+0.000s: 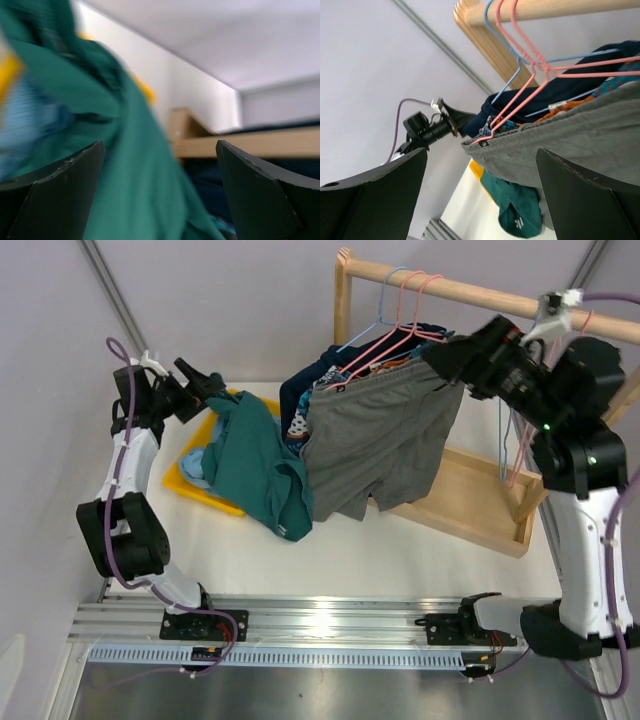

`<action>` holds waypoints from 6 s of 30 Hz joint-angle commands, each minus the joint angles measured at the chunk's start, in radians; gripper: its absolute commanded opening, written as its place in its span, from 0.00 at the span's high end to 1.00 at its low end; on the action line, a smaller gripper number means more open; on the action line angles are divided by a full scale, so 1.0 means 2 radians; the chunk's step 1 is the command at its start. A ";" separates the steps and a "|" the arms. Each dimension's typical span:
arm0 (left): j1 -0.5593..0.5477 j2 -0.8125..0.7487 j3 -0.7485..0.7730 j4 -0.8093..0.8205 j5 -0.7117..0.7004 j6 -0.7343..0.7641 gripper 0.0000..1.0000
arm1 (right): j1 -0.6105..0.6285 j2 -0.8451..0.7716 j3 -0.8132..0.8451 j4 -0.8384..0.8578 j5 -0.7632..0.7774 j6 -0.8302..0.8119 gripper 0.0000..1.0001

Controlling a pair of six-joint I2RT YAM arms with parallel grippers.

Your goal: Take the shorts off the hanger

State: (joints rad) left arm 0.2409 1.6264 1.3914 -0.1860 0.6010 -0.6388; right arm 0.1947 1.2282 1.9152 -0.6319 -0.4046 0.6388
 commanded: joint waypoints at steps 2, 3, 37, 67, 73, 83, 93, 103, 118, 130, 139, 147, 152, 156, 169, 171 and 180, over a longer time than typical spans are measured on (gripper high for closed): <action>-0.018 -0.032 -0.005 0.096 0.140 -0.040 0.01 | 0.057 0.037 0.045 0.004 0.048 -0.031 0.01; -0.024 -0.046 -0.002 0.057 0.093 0.014 0.01 | 0.067 0.042 0.043 0.009 0.065 -0.034 0.02; -0.224 -0.433 -0.295 -0.118 -0.249 0.155 0.01 | 0.166 0.174 -0.008 0.133 0.269 -0.038 0.82; -0.455 -0.330 -0.060 -0.030 -0.052 0.184 0.01 | 0.167 -0.013 -0.025 0.066 0.274 -0.018 1.00; -0.538 -0.276 -0.117 0.116 -0.044 0.178 0.01 | 0.167 -0.024 -0.023 0.063 0.245 0.013 1.00; -0.586 -0.166 -0.092 0.193 -0.127 0.191 0.01 | 0.167 -0.030 0.013 0.043 0.208 0.061 1.00; -0.587 -0.141 -0.056 0.201 -0.224 0.204 0.08 | 0.167 -0.050 0.038 -0.010 0.171 0.093 1.00; -0.661 -0.249 -0.073 0.098 -0.279 0.232 0.01 | 0.167 -0.052 0.040 -0.026 0.192 0.074 1.00; -0.713 -0.293 -0.139 0.090 -0.370 0.308 0.01 | 0.168 -0.046 0.040 -0.017 0.187 0.085 1.00; -0.702 -0.140 -0.058 0.166 -0.427 0.348 0.62 | 0.167 -0.052 0.061 -0.041 0.188 0.080 1.00; -0.728 -0.242 -0.124 0.160 -0.477 0.303 1.00 | 0.166 -0.044 0.078 -0.049 0.193 0.076 1.00; -0.829 -0.395 -0.272 0.137 -0.545 0.245 1.00 | 0.160 -0.029 0.084 -0.041 0.196 0.077 1.00; -0.835 -0.396 -0.311 0.136 -0.568 0.225 1.00 | 0.156 -0.024 0.076 -0.027 0.169 0.104 1.00; -0.810 -0.321 -0.268 0.141 -0.594 0.227 1.00 | 0.155 -0.027 0.060 -0.015 0.112 0.144 1.00; -0.651 -0.075 0.021 0.028 -0.544 0.216 1.00 | 0.157 -0.111 0.054 -0.137 0.027 0.248 1.00; -0.632 -0.055 0.052 -0.005 -0.534 0.206 1.00 | 0.157 -0.128 0.037 -0.134 0.017 0.269 1.00; -0.630 -0.134 -0.024 -0.037 -0.524 0.171 1.00 | 0.157 -0.140 -0.017 -0.110 0.012 0.276 1.00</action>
State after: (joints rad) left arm -1.0119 1.4830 1.3830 -0.2314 -0.4622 -0.2401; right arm 0.5102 0.9104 1.9450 -0.8940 -0.3576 1.1778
